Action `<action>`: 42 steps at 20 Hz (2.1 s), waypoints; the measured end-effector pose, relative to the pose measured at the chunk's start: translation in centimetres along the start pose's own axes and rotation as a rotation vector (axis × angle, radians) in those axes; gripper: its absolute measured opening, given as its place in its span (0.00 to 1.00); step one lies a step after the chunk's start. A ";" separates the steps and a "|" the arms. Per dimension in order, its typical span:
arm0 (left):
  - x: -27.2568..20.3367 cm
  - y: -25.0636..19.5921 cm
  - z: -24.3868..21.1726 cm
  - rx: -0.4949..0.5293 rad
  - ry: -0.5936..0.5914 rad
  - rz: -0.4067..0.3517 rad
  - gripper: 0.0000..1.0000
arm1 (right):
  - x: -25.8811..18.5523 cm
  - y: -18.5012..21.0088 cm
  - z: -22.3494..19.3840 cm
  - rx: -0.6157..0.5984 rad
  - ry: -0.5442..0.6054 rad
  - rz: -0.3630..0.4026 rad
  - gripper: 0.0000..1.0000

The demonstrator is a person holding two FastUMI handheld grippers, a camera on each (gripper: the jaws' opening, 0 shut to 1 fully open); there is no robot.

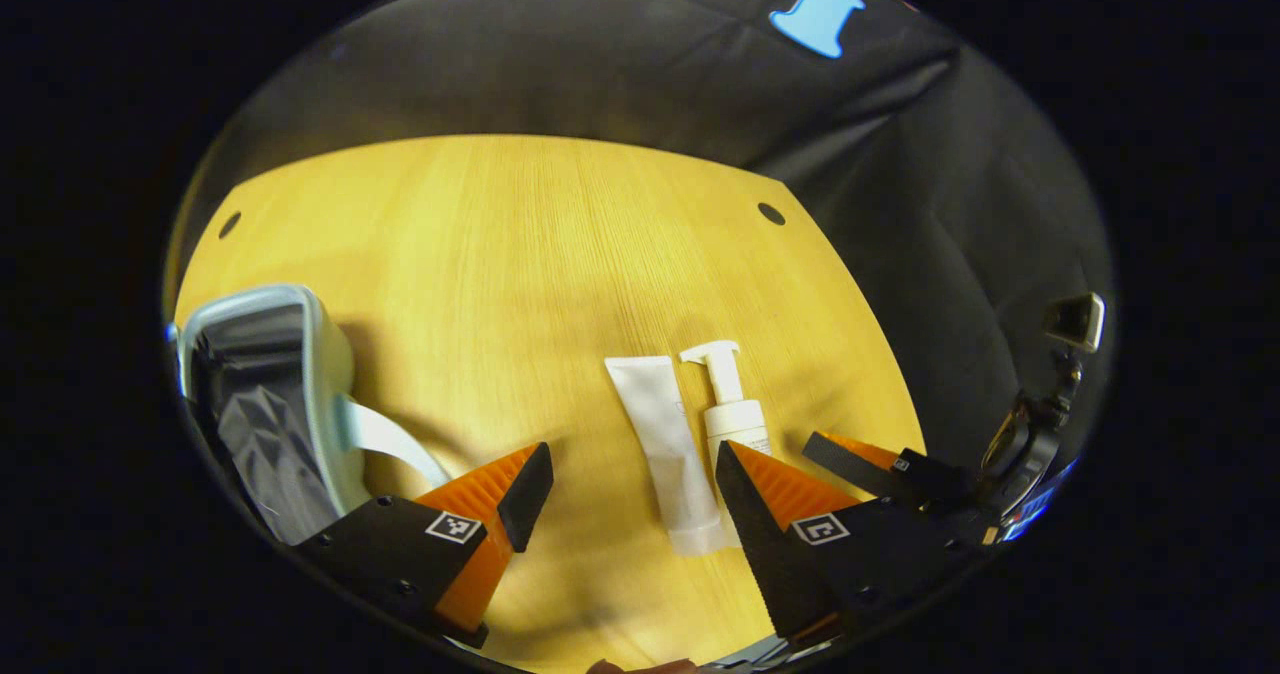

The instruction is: First open the suitcase, pack the skin care products into it, and then close the suitcase.

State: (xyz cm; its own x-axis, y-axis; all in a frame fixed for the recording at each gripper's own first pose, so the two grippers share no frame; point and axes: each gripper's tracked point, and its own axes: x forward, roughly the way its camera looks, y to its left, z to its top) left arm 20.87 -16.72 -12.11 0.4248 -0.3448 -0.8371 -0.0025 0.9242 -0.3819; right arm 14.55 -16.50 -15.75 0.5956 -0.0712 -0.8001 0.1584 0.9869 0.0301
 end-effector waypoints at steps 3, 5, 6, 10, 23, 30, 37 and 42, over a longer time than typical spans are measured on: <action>1.3 0.0 0.2 -0.009 0.023 0.026 0.96 | 0.1 0.0 -0.1 0.015 0.021 0.001 0.96; 1.7 0.1 0.1 -0.006 0.042 0.052 0.96 | 0.1 0.1 -0.3 0.018 0.027 0.003 0.96; 2.3 0.1 -0.1 -0.002 0.050 0.065 0.96 | 0.1 0.2 -0.3 0.014 0.034 0.007 0.96; 3.4 1.0 -0.7 0.010 0.077 0.117 0.96 | 0.6 0.2 -0.7 -0.008 0.061 0.006 0.95; 2.6 2.8 -1.5 0.066 0.103 0.136 0.75 | 2.4 0.4 -1.8 -0.033 0.144 0.010 0.80; 2.1 2.3 -2.6 -0.014 0.125 0.060 0.71 | 2.5 0.0 -1.8 -0.063 0.138 -0.021 0.60; 2.0 1.3 -3.2 -0.122 0.130 -0.003 0.56 | 2.5 0.1 -2.0 -0.074 0.134 -0.032 0.58; 2.4 -0.4 -4.0 -0.157 0.160 -0.127 0.28 | 2.4 0.1 -2.0 -0.102 0.131 -0.045 0.52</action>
State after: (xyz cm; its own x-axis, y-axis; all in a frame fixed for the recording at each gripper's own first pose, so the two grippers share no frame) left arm 18.30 -18.54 -15.57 0.2824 -0.4896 -0.8249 -0.1036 0.8393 -0.5336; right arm 14.46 -16.24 -18.82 0.4813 -0.1030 -0.8705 0.0982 0.9932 -0.0633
